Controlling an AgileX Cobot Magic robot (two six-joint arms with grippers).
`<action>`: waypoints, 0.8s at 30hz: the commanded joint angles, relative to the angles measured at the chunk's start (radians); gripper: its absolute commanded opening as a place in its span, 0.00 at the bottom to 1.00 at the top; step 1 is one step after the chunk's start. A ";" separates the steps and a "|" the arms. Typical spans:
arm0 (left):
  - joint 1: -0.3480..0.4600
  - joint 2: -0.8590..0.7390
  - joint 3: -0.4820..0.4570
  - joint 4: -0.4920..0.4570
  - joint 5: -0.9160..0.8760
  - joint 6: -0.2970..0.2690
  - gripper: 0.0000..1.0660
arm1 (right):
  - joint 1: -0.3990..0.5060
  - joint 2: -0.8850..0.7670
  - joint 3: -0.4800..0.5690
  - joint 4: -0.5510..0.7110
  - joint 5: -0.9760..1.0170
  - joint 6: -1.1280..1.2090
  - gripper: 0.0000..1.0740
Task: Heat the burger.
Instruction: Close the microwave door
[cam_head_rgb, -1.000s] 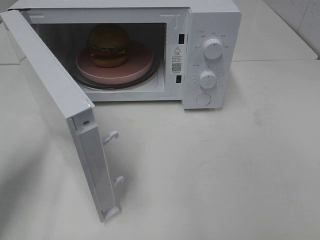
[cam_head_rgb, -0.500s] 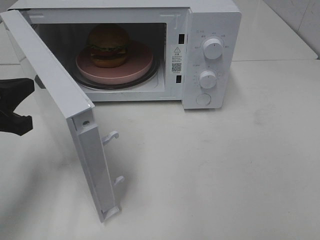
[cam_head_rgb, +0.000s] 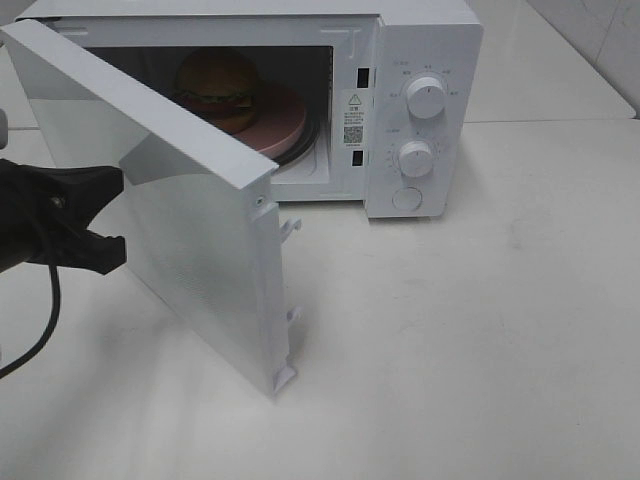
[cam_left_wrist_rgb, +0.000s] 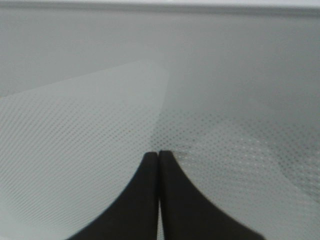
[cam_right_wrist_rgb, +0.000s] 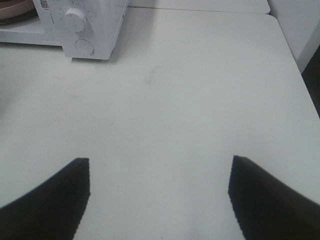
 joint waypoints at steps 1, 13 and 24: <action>-0.068 0.039 -0.058 -0.065 -0.011 0.035 0.00 | -0.003 -0.026 -0.001 -0.005 -0.007 -0.001 0.71; -0.208 0.180 -0.251 -0.201 0.010 0.090 0.00 | -0.003 -0.026 -0.001 -0.006 -0.007 0.001 0.71; -0.288 0.281 -0.436 -0.333 0.099 0.194 0.00 | -0.003 -0.026 -0.001 -0.006 -0.007 0.001 0.71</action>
